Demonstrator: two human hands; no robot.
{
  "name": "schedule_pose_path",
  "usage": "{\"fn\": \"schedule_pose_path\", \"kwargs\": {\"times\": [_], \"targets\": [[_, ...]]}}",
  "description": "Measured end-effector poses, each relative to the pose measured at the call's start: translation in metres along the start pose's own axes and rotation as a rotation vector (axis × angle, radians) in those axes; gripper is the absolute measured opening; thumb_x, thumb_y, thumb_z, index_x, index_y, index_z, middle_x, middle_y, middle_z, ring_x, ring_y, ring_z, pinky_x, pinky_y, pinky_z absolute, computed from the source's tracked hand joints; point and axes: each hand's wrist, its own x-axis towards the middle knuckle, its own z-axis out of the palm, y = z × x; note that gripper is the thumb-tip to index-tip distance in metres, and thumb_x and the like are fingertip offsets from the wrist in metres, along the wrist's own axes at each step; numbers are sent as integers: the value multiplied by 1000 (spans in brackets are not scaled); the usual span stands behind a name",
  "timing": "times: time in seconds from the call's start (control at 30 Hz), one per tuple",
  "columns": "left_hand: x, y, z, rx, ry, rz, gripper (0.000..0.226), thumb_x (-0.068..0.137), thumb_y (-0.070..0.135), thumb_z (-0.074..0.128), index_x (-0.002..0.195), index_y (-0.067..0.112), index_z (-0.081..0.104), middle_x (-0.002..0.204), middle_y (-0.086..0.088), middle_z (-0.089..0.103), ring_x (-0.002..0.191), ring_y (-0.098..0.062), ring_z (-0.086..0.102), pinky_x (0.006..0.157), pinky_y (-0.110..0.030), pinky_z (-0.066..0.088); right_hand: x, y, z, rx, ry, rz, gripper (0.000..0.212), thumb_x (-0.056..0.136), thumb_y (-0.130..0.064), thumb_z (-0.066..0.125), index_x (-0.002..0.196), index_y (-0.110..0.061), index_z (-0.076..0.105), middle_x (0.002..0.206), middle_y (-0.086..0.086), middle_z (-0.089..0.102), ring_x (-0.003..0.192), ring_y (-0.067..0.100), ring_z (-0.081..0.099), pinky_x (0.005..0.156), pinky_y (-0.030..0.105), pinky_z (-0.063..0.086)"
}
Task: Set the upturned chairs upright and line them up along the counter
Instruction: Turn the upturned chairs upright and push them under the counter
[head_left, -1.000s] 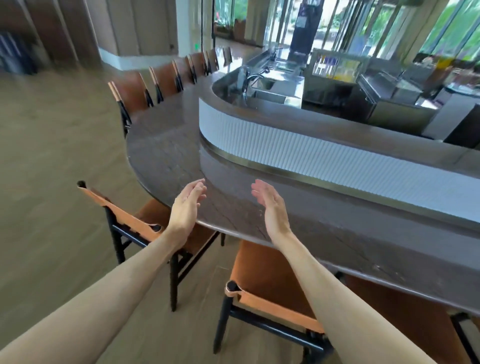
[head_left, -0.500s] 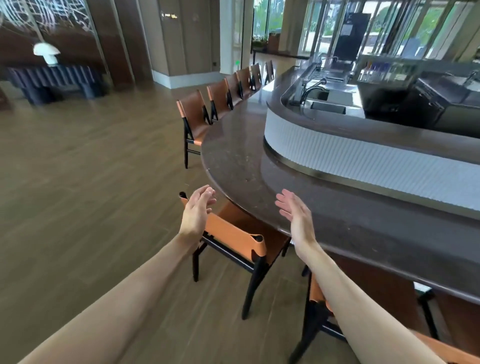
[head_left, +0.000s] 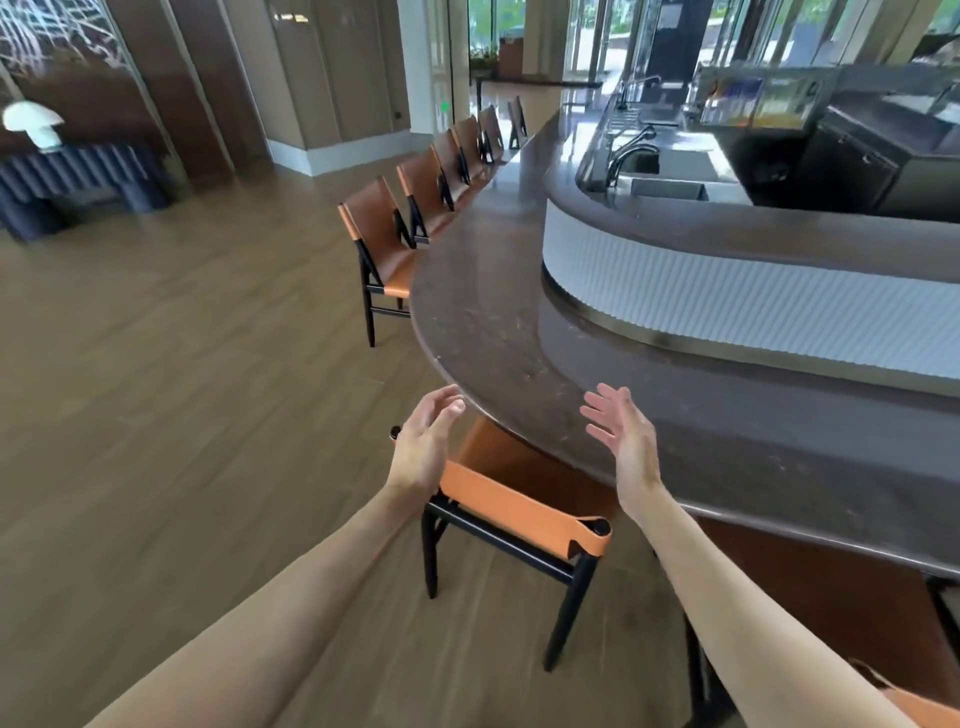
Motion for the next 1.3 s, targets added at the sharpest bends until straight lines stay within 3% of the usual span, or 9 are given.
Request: {"fn": "schedule_pose_path", "kwargs": {"times": [0.1, 0.27, 0.33, 0.5, 0.7, 0.83, 1.07, 1.2, 1.3], "targets": [[39, -12, -24, 79, -39, -3, 29, 99, 33, 54, 126, 32, 64, 127, 14, 67, 120, 0, 59, 94, -12, 42, 17, 30, 29, 42, 38, 74, 47, 108, -40, 36, 136, -9, 58, 132, 10, 65, 116, 21, 65, 99, 35, 49], [97, -41, -39, 34, -10, -147, 33, 93, 32, 56, 121, 21, 68, 125, 2, 69, 120, -16, 61, 110, -41, 44, 28, 65, 51, 68, 41, 231, 56, 107, -48, 31, 145, -12, 51, 135, 6, 62, 118, 18, 63, 99, 35, 47], [111, -54, -32, -20, -35, -201, 39, 85, 36, 54, 117, 20, 69, 119, 0, 71, 115, -18, 64, 106, -39, 47, 33, 77, 53, 80, 59, 269, 60, 105, -53, 28, 147, -15, 48, 137, 4, 61, 117, 13, 63, 98, 33, 46], [146, -86, -9, -179, -122, -402, 28, 103, 20, 45, 119, 9, 65, 120, -10, 71, 115, -27, 64, 93, -35, 51, 36, 109, 54, 185, 219, 414, 63, 104, -58, 28, 144, -15, 52, 131, 3, 64, 117, 15, 64, 100, 36, 50], [171, -133, 3, -225, -380, -912, 37, 102, 30, 47, 122, 1, 58, 120, -22, 69, 111, -36, 66, 96, -58, 52, 25, 149, 84, 359, 633, 741, 32, 103, -27, 55, 108, 3, 64, 89, 15, 70, 78, 27, 68, 73, 37, 59], [186, -170, 4, -238, -315, -1186, 54, 99, 31, 58, 137, -5, 44, 121, -30, 61, 111, -46, 64, 97, -61, 51, 20, 174, 97, 337, 718, 912, 37, 99, -27, 62, 115, 6, 59, 91, 21, 66, 78, 34, 68, 62, 39, 59], [232, -215, -18, -484, -145, -1155, 51, 102, 15, 56, 148, 2, 37, 138, -35, 48, 118, -51, 58, 90, -60, 52, 41, 200, 113, 550, 730, 891, 45, 95, -24, 70, 128, -5, 47, 119, 30, 57, 97, 46, 68, 74, 51, 62], [232, -234, -20, -509, -135, -1079, 33, 106, 5, 41, 136, -7, 45, 115, -31, 63, 97, -45, 68, 77, -54, 58, 55, 212, 108, 657, 777, 793, 35, 97, 6, 54, 131, 3, 49, 130, 28, 54, 103, 46, 65, 87, 59, 58], [229, -240, -14, -506, -174, -1043, 20, 104, -1, 32, 114, -6, 49, 117, -33, 62, 98, -48, 67, 65, -54, 62, 55, 213, 102, 676, 774, 785, 42, 95, 16, 45, 135, 2, 46, 134, 30, 52, 97, 50, 63, 81, 61, 58]]}}
